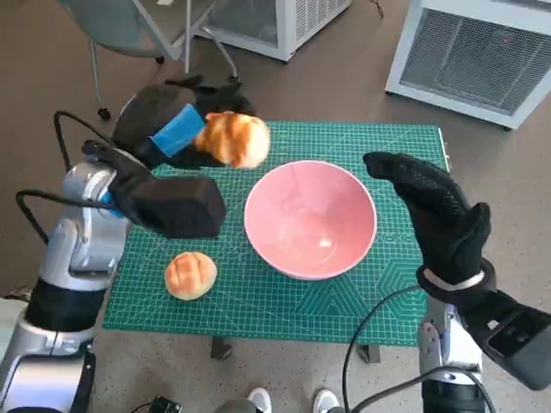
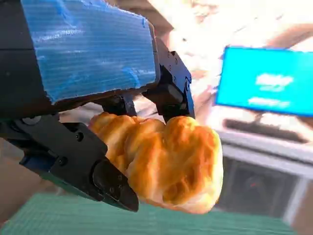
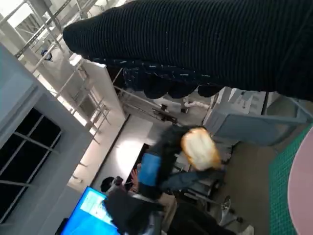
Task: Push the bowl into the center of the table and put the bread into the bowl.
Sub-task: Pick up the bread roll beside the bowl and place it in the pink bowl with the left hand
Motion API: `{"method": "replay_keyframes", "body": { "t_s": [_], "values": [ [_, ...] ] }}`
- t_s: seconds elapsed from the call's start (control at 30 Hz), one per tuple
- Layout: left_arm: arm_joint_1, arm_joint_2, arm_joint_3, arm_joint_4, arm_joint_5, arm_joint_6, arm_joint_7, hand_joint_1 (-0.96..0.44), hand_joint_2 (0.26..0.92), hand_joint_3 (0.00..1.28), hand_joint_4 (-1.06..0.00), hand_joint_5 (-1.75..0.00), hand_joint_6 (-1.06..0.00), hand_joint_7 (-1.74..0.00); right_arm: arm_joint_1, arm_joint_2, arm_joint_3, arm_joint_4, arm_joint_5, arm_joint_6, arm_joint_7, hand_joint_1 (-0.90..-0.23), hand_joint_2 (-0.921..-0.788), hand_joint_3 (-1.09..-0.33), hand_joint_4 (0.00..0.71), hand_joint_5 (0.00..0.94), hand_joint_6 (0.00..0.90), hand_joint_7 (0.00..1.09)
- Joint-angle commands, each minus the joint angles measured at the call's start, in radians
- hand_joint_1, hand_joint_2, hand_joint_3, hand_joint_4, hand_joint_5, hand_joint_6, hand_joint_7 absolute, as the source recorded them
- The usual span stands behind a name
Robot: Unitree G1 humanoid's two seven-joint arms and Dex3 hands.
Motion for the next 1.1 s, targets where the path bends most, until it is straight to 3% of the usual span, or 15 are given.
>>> {"method": "replay_keyframes", "body": {
  "t_s": [0.03,0.33,0.57,0.7,0.77,0.8,0.83,0.87,0.93,1.1],
  "values": [
    [0.015,-0.026,-0.031,-0.051,0.006,-0.018,-0.03,0.0,0.908,0.01,-0.79,-1.06,-0.72,-1.07,0.031,-0.001,0.003,-0.007,0.005,0.007,0.003,-0.62,-0.921,-0.717,-0.001,-0.001,-0.001,0.32],
    [0.012,-0.063,-0.089,-0.051,-0.006,-0.051,-0.115,0.0,0.908,0.01,-0.81,-1.04,-0.7,-1.08,0.044,-0.005,0.0,-0.025,0.001,0.009,-0.004,-0.624,-0.921,-0.718,-0.001,-0.001,-0.001,0.32],
    [0.024,-0.102,-0.137,0.032,0.006,-0.155,-0.089,0.0,0.918,0.01,-0.8,-1.06,-0.66,-1.12,0.05,-0.004,-0.004,-0.028,-0.001,0.007,-0.009,-0.624,-0.921,-0.72,-0.001,-0.001,-0.001,0.31],
    [0.03,-0.121,-0.153,0.087,0.011,-0.211,-0.067,0.0,0.92,0.09,-0.69,-1.14,-0.57,-1.24,0.052,-0.002,-0.004,-0.029,-0.005,0.004,-0.013,-0.624,-0.921,-0.72,-0.001,-0.001,-0.001,0.31],
    [0.033,-0.125,-0.156,0.108,0.007,-0.228,-0.071,0.0,0.92,0.17,-0.57,-1.24,-0.51,-1.33,0.053,-0.002,-0.005,-0.028,-0.006,0.002,-0.014,-0.624,-0.921,-0.72,-0.001,-0.001,-0.001,0.31],
    [0.035,-0.125,-0.157,0.115,0.006,-0.234,-0.075,-0.02,0.877,0.16,-0.5,-0.96,-0.45,-1.07,0.053,-0.001,-0.005,-0.028,-0.006,0.002,-0.014,-0.624,-0.921,-0.72,-0.001,-0.001,-0.001,0.31],
    [0.038,-0.123,-0.159,0.12,0.009,-0.237,-0.082,-0.03,0.868,0.14,-0.5,-0.82,-0.45,-0.93,0.053,-0.001,-0.005,-0.028,-0.006,0.002,-0.015,-0.625,-0.921,-0.719,-0.001,-0.001,-0.001,0.31],
    [0.039,-0.121,-0.16,0.122,0.012,-0.239,-0.087,-0.06,0.853,0.1,-0.48,-0.56,-0.45,-0.67,0.054,-0.001,-0.005,-0.029,-0.006,0.002,-0.015,-0.626,-0.921,-0.719,-0.001,-0.001,-0.001,0.31],
    [0.04,-0.111,-0.166,0.12,0.029,-0.241,-0.099,-0.13,0.84,0.04,-0.46,-0.23,-0.46,-0.33,0.055,-0.002,-0.005,-0.031,-0.005,0.003,-0.017,-0.628,-0.921,-0.719,-0.001,-0.001,-0.001,0.31],
    [0.043,-0.084,-0.167,0.071,0.044,-0.21,-0.163,-0.29,0.829,0.01,-0.36,-0.04,-0.42,-0.1,0.057,-0.001,-0.005,-0.036,-0.001,0.008,-0.02,-0.631,-0.921,-0.719,0.0,0.0,-0.001,0.31]
  ]
}}
